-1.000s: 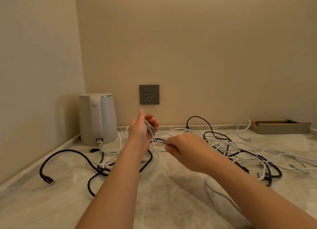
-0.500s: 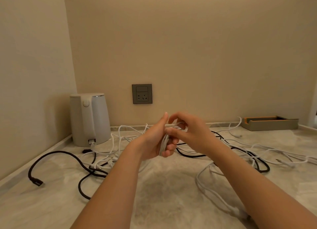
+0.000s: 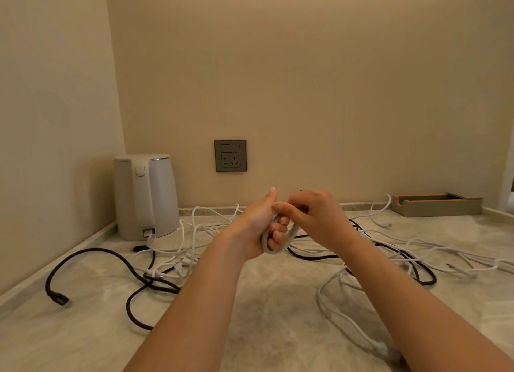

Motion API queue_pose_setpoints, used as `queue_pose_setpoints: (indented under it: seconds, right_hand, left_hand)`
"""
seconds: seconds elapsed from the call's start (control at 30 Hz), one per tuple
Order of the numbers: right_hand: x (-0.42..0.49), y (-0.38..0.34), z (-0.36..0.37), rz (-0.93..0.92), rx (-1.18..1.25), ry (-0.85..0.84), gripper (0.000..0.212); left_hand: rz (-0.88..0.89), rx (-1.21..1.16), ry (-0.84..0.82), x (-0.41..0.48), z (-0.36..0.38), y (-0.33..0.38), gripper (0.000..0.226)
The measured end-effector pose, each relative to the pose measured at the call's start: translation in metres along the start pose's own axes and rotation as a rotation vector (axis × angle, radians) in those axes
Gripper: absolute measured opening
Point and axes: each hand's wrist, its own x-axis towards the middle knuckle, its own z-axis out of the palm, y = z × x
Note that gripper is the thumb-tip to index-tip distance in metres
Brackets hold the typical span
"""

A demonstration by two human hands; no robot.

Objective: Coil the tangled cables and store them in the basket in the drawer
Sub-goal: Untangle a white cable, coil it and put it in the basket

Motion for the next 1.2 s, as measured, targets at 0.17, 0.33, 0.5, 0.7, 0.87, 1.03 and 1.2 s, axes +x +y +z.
queue_pose_setpoints:
  seconds: [0.17, 0.33, 0.5, 0.7, 0.87, 1.03, 1.2]
  right_hand:
    - [-0.001, -0.001, 0.004, 0.040, 0.082, 0.038, 0.065]
    - [-0.001, -0.001, 0.008, 0.137, 0.255, 0.134, 0.060]
    - [-0.002, -0.012, 0.004, 0.235, 0.379, 0.267, 0.053]
    - [-0.004, -0.009, 0.006, 0.257, 0.345, 0.270, 0.056]
    - [-0.002, -0.007, 0.002, 0.295, 0.410, 0.106, 0.053]
    - [-0.001, 0.004, -0.007, 0.328, 0.324, 0.142, 0.046]
    - [-0.005, -0.002, 0.003, 0.394, 0.259, -0.108, 0.044]
  left_hand:
    - [0.140, 0.163, 0.128, 0.000, -0.001, 0.000, 0.057]
    - [0.719, 0.555, 0.517, 0.009, 0.012, -0.011, 0.056]
    - [0.946, 0.578, 0.613, 0.011, 0.005, -0.013, 0.047]
    - [0.747, 0.544, 0.478, 0.012, 0.002, -0.017, 0.057]
    - [0.821, 0.602, 0.644, 0.013, -0.010, -0.013, 0.061]
    - [0.797, 0.523, 0.545, 0.010, -0.003, -0.010, 0.057]
    - [0.736, 0.258, 0.603, 0.008, -0.008, -0.004, 0.054]
